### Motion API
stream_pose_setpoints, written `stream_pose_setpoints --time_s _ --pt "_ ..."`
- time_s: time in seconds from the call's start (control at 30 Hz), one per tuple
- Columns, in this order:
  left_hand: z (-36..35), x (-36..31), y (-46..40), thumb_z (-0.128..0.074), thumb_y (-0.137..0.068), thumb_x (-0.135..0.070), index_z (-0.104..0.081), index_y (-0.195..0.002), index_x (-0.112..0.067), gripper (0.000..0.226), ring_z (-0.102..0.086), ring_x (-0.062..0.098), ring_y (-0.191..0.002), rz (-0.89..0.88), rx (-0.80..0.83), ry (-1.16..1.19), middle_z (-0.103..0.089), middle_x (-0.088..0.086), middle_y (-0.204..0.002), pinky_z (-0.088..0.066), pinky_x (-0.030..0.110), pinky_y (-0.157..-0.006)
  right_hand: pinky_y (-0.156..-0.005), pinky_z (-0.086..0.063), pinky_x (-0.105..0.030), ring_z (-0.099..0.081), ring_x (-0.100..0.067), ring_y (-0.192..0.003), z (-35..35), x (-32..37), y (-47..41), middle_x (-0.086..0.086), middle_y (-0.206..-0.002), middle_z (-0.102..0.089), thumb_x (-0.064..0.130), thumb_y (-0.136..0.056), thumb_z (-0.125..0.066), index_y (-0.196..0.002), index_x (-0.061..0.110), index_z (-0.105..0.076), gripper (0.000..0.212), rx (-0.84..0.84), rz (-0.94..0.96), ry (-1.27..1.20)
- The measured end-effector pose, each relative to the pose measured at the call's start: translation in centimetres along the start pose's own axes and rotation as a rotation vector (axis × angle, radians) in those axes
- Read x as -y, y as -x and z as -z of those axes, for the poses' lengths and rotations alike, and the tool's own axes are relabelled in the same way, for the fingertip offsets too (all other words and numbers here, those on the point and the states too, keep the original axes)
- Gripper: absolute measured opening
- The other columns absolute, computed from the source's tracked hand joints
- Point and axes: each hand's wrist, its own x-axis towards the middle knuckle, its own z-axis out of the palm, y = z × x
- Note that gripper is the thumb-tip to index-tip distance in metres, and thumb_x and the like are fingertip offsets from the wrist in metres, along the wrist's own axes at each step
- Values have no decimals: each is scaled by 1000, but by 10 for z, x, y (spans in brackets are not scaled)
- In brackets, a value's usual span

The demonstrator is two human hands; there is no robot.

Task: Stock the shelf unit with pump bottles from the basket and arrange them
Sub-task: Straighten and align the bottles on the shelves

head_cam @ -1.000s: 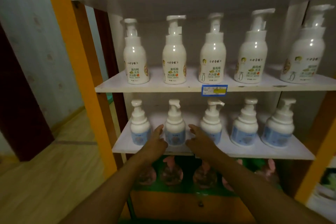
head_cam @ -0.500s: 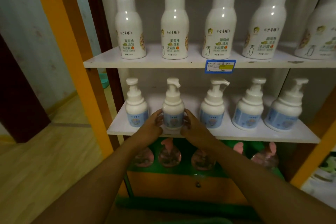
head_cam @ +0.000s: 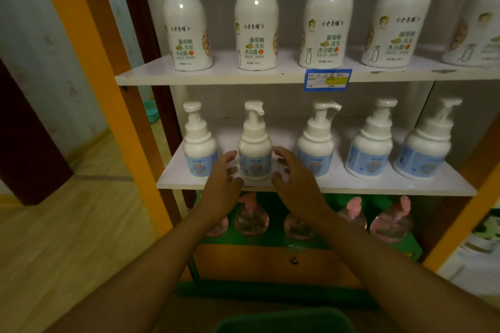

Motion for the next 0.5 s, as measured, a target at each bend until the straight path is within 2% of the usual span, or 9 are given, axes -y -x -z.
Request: stream_pose_setpoints --time_s 0.03,0.07,0.17,0.23,0.27,0.33,0.4,0.5 --pt "-1 5 9 -46 -92 1 -43 -128 -15 40 -54 6 -108 -45 -53 21 -51 -5 -126 -50 11 -76 -101 -46 -32 -52 -12 -117 0 -2 9 3 -131 -54 11 -91 -52 -130 22 -46 41 -10 42 -19" --pt "-2 13 15 -45 -94 -2 -49 -117 -17 28 -58 5 -96 -63 -74 11 -57 -9 -111 -49 9 -68 -96 -49 -29 -56 -8 -109 -3 -6 17 6 -121 -59 10 -90 -52 -122 24 -52 34 15 63 -40" --pt "-6 47 29 -46 -95 -9 -56 -101 -25 19 -58 9 -74 9 -15 -40 -62 -11 -85 -45 17 -64 -84 -47 -13 -59 -4 -95 -16 -27 38 10 -103 -64 9 -87 -56 -113 25 -59 31 113 -1 -60" --pt "-11 68 31 -48 -93 -3 -55 -99 -19 19 -56 4 -79 81 -1 -65 -59 -11 -87 -48 13 -65 -81 -43 -7 -58 -6 -97 -26 -46 41 6 -108 -64 11 -88 -57 -118 20 -58 31 156 -99 -26" --pt "-14 78 31 -50 -91 -1 -55 -101 -16 18 -55 2 -85 111 -3 -96 -57 -13 -91 -49 12 -71 -84 -44 -11 -58 -9 -101 -31 -55 40 2 -114 -64 12 -89 -56 -121 18 -56 32 186 -148 -1" --pt "-19 95 28 -56 -89 -2 -55 -107 -13 21 -57 10 -101 151 32 -123 -54 -17 -97 -49 16 -82 -83 -45 -17 -56 -12 -105 -40 -73 37 -3 -125 -61 14 -91 -54 -128 20 -50 38 259 -233 36" --pt "-23 107 24 -58 -88 -6 -52 -116 -15 30 -52 18 -114 210 83 -108 -53 -14 -105 -46 20 -85 -77 -42 -13 -52 -9 -104 -49 -83 36 -3 -132 -56 15 -92 -52 -134 23 -43 43 325 -285 28" --pt "-30 118 18 -55 -90 -4 -40 -134 -13 47 -42 10 -116 233 111 -66 -43 -14 -114 -44 16 -85 -92 -44 -24 -51 -16 -118 -62 -85 32 -3 -139 -50 19 -94 -52 -141 24 -33 51 392 -331 -24"
